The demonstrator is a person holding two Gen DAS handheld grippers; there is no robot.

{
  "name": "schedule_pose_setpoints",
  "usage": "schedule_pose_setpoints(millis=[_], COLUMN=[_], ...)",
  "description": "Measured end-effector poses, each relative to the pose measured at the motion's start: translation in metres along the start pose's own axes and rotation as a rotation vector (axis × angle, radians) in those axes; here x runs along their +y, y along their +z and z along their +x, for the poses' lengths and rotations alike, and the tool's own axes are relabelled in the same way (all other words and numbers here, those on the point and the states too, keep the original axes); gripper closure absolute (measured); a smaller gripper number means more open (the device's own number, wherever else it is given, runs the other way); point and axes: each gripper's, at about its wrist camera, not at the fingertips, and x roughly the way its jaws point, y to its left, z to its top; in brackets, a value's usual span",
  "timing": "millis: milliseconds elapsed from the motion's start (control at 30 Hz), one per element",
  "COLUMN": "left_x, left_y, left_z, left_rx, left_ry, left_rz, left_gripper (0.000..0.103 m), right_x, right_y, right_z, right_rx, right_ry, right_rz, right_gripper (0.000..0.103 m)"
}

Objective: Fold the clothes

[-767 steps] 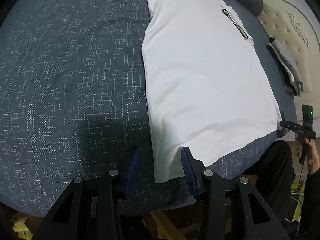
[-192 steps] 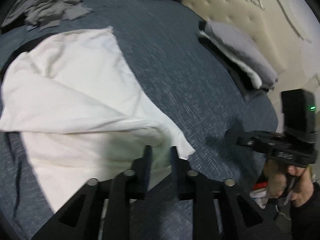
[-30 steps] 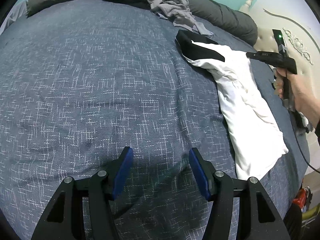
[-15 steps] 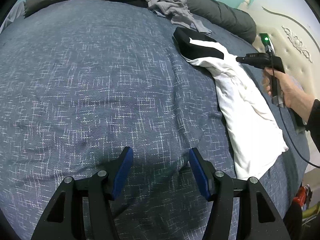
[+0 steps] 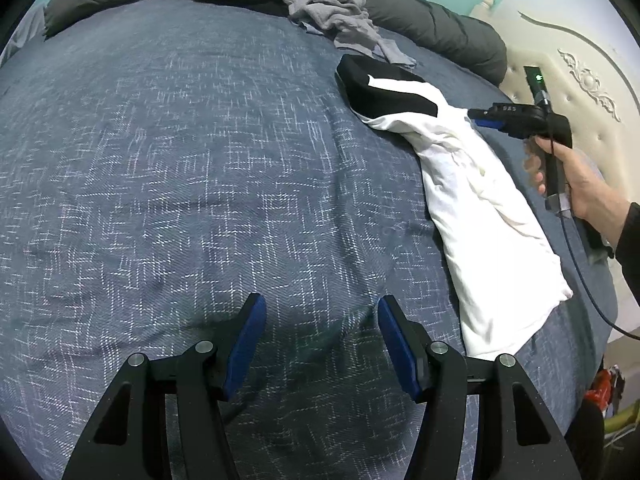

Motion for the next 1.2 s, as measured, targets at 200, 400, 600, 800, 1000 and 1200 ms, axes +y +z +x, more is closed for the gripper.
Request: schedule_pose_setpoints(millis=[200, 400, 600, 800, 1000, 1200], left_x=[0.002, 0.003, 0.004, 0.006, -0.003, -0.006], left_y=[-0.001, -0.001, -0.001, 0.001, 0.0, 0.001], left_z=[0.001, 0.001, 0.0, -0.006, -0.013, -0.014], left_rx=[0.003, 0.002, 0.003, -0.007, -0.021, -0.026], left_ry=[0.002, 0.006, 0.005, 0.003, -0.008, -0.012], left_rz=[-0.001, -0.002, -0.004, -0.012, 0.004, 0.012], left_gripper=[0.041, 0.041, 0.041, 0.041, 0.041, 0.041], right_x=[0.006, -0.003, -0.004, 0.024, 0.102, 0.15], right_y=[-0.005, -0.003, -0.004, -0.016, -0.074, -0.118], right_z=[-0.002, -0.003, 0.006, -0.051, -0.087, -0.088], right_rx=[-0.04, -0.058, -0.001, -0.081, -0.011, 0.039], right_ry=[-0.009, -0.071, -0.083, -0.037, 0.113, 0.118], right_rz=[-0.026, 0.022, 0.075, -0.004, -0.249, -0.387], right_gripper=[0.1, 0.101, 0.097, 0.077, 0.077, 0.077])
